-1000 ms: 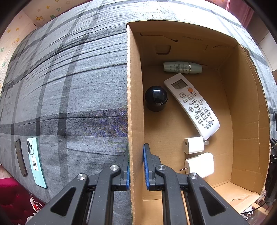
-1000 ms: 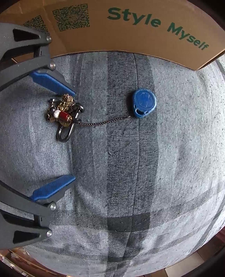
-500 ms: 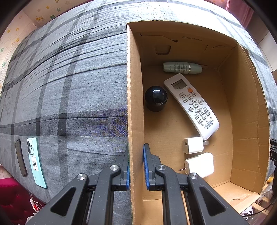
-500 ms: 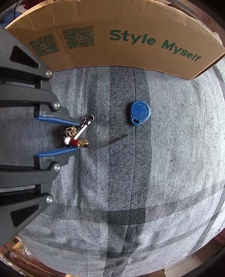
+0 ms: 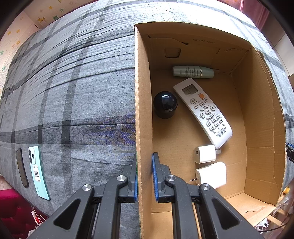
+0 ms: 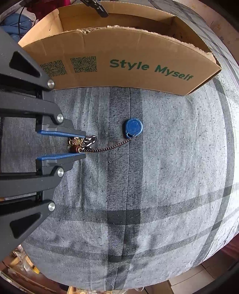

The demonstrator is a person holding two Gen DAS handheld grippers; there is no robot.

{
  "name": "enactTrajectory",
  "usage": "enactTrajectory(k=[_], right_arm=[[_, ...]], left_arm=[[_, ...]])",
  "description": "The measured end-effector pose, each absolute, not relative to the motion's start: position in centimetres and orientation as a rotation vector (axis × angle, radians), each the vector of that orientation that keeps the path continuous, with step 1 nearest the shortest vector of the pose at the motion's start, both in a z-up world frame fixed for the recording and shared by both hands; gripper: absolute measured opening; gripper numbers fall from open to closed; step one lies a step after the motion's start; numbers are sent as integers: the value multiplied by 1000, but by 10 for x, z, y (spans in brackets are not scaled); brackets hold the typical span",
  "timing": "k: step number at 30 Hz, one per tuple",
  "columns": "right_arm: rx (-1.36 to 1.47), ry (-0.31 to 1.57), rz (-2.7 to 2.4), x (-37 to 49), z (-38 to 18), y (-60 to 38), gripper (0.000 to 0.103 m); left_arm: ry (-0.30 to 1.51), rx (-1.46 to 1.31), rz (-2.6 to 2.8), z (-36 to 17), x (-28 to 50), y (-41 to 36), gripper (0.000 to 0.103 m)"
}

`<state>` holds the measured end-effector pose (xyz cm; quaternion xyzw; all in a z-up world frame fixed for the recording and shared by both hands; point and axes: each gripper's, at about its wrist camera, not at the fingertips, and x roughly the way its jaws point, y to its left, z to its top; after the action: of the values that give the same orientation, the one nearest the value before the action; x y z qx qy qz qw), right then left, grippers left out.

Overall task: Organize rigid objects
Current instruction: 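Lift the keyring and carry it over the box with the right gripper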

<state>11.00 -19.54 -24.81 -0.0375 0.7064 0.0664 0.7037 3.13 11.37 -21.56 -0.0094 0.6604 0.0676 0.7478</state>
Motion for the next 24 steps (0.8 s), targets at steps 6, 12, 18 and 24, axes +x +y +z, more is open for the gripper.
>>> enactTrajectory(k=[6, 12, 18, 24], right_arm=[[-82, 1542, 145, 116, -225, -198, 16], [-94, 1497, 161, 101, -181, -186, 16], [-117, 1443, 185, 97, -155, -165, 16], [-133, 1390, 223, 106, -138, -141, 16]], left_arm=[[1445, -19, 146, -216, 31, 113, 12], [1445, -17, 146, -216, 31, 113, 12], [1448, -23, 141, -217, 32, 114, 12], [1448, -19, 137, -217, 32, 114, 12]])
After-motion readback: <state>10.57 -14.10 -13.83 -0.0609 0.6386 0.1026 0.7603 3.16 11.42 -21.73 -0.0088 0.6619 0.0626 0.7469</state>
